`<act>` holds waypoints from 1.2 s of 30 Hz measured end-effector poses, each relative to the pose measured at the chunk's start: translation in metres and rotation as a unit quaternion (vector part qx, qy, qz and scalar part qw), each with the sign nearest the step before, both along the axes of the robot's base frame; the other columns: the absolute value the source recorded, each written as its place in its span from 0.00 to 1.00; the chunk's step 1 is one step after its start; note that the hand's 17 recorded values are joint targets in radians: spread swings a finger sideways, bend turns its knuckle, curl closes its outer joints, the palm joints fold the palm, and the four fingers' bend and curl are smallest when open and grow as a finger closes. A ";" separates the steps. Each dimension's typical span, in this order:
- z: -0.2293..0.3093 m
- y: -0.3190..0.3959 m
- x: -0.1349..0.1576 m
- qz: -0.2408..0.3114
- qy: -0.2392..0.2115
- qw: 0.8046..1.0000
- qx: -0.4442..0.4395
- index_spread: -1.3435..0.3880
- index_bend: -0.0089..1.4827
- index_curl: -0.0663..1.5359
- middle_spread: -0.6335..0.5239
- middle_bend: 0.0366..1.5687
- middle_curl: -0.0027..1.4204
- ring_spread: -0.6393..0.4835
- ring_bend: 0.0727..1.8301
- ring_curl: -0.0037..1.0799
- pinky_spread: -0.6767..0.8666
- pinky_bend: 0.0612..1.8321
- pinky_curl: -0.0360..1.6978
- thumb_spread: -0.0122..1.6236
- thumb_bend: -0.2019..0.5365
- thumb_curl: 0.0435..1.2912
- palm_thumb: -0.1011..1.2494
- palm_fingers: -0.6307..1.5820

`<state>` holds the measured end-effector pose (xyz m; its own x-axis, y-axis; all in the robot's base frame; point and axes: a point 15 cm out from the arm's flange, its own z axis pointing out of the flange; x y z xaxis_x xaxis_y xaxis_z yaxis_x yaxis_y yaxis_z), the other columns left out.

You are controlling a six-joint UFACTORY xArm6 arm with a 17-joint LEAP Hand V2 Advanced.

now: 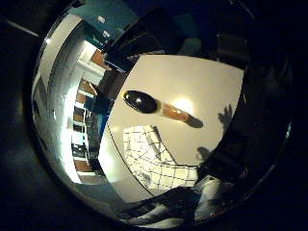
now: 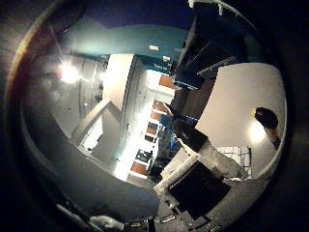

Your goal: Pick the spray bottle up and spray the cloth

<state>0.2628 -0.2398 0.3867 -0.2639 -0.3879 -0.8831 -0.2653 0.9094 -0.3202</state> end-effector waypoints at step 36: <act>-0.094 0.034 -0.035 0.000 -0.035 0.977 0.209 0.74 0.11 0.21 0.72 0.13 0.26 0.76 0.17 0.26 0.66 0.17 0.20 0.62 0.24 0.29 0.62 0.33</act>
